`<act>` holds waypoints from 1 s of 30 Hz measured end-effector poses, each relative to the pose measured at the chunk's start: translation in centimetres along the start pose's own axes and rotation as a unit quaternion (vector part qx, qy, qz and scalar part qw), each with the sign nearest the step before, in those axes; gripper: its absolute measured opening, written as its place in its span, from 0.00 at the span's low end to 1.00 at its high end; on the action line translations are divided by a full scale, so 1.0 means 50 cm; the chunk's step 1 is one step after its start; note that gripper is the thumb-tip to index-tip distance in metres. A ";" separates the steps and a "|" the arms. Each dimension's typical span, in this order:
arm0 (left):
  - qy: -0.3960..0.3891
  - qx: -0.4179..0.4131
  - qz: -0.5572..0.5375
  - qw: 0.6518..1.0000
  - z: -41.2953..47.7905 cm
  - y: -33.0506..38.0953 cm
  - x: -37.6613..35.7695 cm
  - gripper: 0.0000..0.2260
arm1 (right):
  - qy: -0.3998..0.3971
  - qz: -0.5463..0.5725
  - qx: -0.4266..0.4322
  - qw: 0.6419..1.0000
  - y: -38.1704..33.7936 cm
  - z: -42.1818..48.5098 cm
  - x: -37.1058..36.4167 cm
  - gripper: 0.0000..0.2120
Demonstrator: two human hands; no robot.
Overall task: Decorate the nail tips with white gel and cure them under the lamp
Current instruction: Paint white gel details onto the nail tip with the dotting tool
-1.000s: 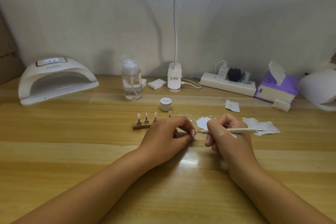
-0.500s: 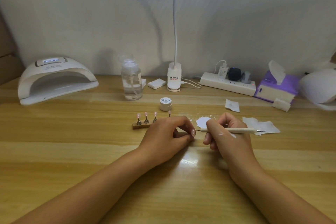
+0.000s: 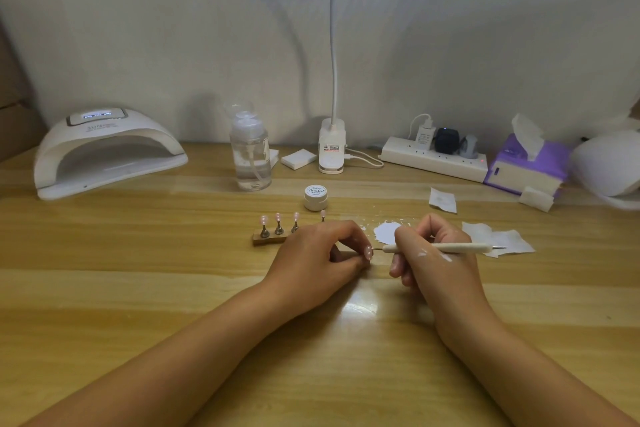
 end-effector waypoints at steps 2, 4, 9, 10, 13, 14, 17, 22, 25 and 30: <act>-0.001 0.001 0.000 1.000 -0.001 0.000 0.001 0.09 | -0.003 -0.007 0.004 1.000 0.001 0.001 0.001 0.14; -0.001 0.003 -0.003 1.000 -0.001 0.001 0.001 0.09 | -0.007 -0.020 0.005 1.000 0.003 0.003 0.001 0.13; 0.001 0.004 -0.002 1.000 -0.001 0.001 0.000 0.09 | -0.015 -0.029 0.007 0.999 0.007 0.005 0.001 0.12; 0.001 0.005 -0.002 1.000 -0.001 0.002 0.000 0.09 | -0.016 -0.032 0.007 0.999 0.007 0.006 0.001 0.12; 0.000 0.004 -0.001 1.000 0.000 0.002 0.000 0.09 | -0.016 -0.036 0.006 0.999 0.006 0.005 0.001 0.12; 0.000 0.004 -0.001 1.000 0.000 0.002 0.000 0.09 | -0.014 -0.029 0.007 0.999 0.005 0.004 0.001 0.12; -0.001 0.003 0.002 1.000 0.000 0.003 0.001 0.10 | -0.005 -0.016 0.009 1.000 0.003 0.002 0.003 0.13; 0.001 0.002 0.004 1.000 0.000 0.003 0.001 0.10 | -0.005 -0.038 0.007 0.999 0.006 0.004 0.000 0.12; 0.000 0.004 0.005 1.000 0.000 0.003 0.001 0.11 | -0.003 -0.038 0.008 0.999 0.008 0.005 0.000 0.13; -0.003 0.002 0.007 1.000 0.000 0.001 0.001 0.10 | -0.005 -0.042 0.014 0.999 0.011 0.007 0.000 0.14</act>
Point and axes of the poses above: each hand's wrist, its own z-axis towards the middle knuckle, its own x-axis out of the back of the hand, y = z × x, the point moved 1 cm from there along z, towards the middle knuckle, and after that the axes turned 8 degrees about -x, right-handed, at the moved point
